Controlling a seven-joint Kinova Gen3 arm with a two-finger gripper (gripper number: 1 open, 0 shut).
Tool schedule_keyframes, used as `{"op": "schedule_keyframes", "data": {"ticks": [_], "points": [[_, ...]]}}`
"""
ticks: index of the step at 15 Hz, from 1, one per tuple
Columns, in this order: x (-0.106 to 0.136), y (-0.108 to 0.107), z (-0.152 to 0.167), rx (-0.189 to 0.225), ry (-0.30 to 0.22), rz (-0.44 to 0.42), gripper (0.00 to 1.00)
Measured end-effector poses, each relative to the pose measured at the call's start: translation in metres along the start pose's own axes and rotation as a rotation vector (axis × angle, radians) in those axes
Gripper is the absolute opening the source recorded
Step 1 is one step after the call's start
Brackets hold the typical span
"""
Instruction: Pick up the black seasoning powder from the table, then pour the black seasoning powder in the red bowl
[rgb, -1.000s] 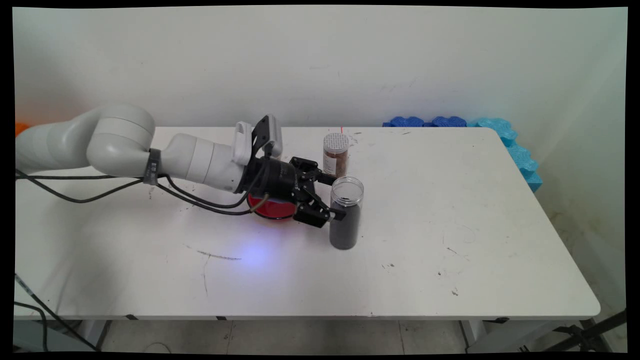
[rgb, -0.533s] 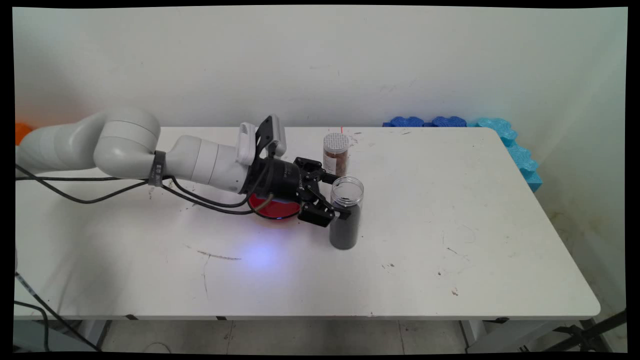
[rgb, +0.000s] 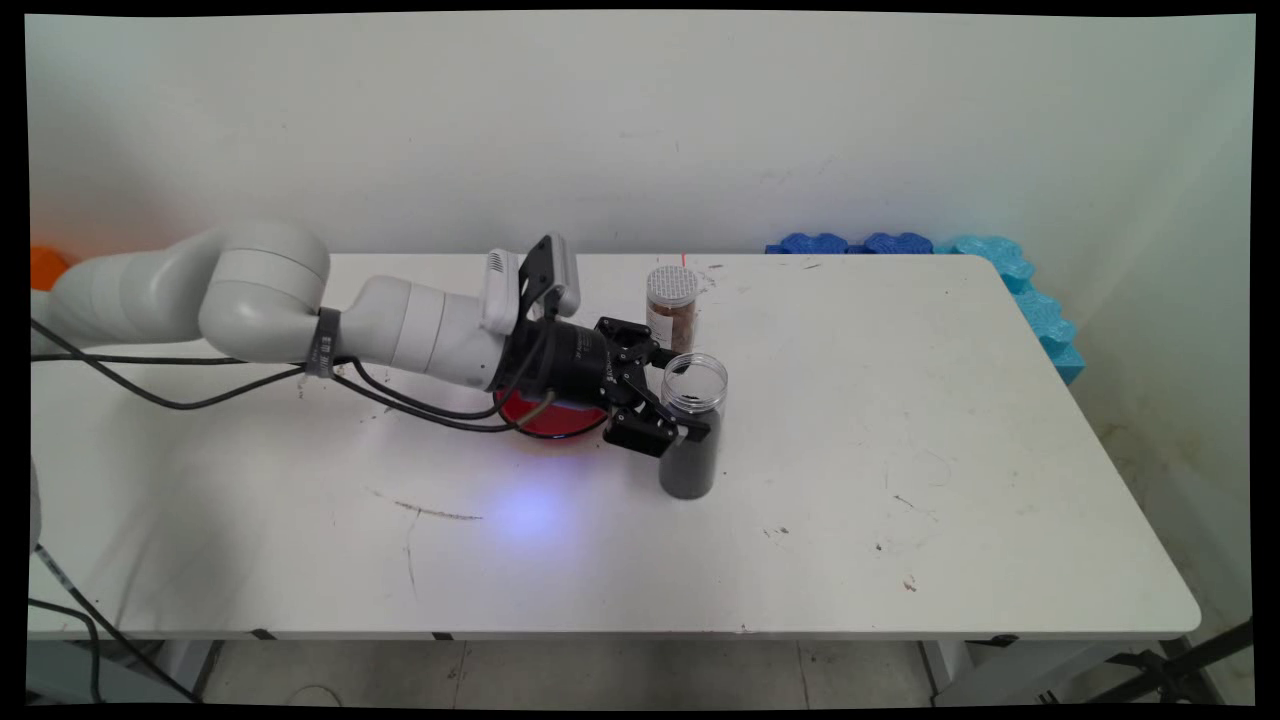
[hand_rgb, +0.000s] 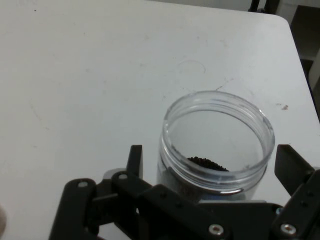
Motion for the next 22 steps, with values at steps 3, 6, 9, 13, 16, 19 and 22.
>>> {"op": "schedule_keyframes", "data": {"ticks": [3, 6, 9, 13, 16, 19, 22], "points": [[-0.0003, 0.0000, 0.0029, 0.003, 0.000, 0.001, 1.00], [-0.0003, 0.0000, 0.0047, 0.005, 0.002, 0.004, 1.00], [-0.0002, 0.0000, 0.0063, 0.007, 0.004, 0.006, 1.00], [-0.0004, 0.0010, 0.0073, 0.005, 0.007, 0.008, 0.00], [-0.0004, 0.0018, 0.0072, 0.002, 0.008, 0.011, 0.00], [-0.0003, 0.0024, 0.0070, -0.002, 0.008, 0.014, 0.00], [0.0014, 0.0018, 0.0045, -0.007, 0.009, 0.022, 0.00]]}}
